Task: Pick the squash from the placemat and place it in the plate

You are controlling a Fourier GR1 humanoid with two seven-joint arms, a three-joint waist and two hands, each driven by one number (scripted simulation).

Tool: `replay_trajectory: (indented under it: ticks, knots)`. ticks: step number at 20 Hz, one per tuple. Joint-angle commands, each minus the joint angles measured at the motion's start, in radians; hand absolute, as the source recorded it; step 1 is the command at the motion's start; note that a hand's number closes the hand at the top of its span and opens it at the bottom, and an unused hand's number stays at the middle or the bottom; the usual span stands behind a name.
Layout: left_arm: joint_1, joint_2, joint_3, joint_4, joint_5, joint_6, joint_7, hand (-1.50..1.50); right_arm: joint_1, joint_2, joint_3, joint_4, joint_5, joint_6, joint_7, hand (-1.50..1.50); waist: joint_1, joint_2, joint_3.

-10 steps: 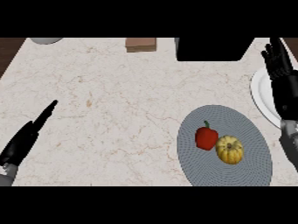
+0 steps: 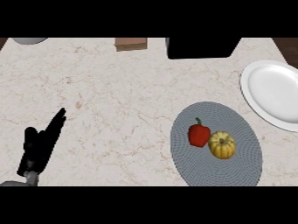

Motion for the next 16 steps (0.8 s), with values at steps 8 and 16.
replay_trajectory:
  ticks: [8, 16]
  knots:
    - [0.026, -0.145, 0.002, -0.067, 0.080, 0.069, 0.077, 0.00, 0.268, -0.071, 0.096, -0.442, 0.433, -0.218, 0.523, -1.50, -0.015, -0.005, 0.008]
    - [0.005, -0.117, -0.006, -0.096, 0.072, 0.041, 0.107, 0.00, 0.243, -0.138, 0.243, -0.606, 0.446, 0.238, 0.941, -1.50, 0.043, 0.010, 0.007]
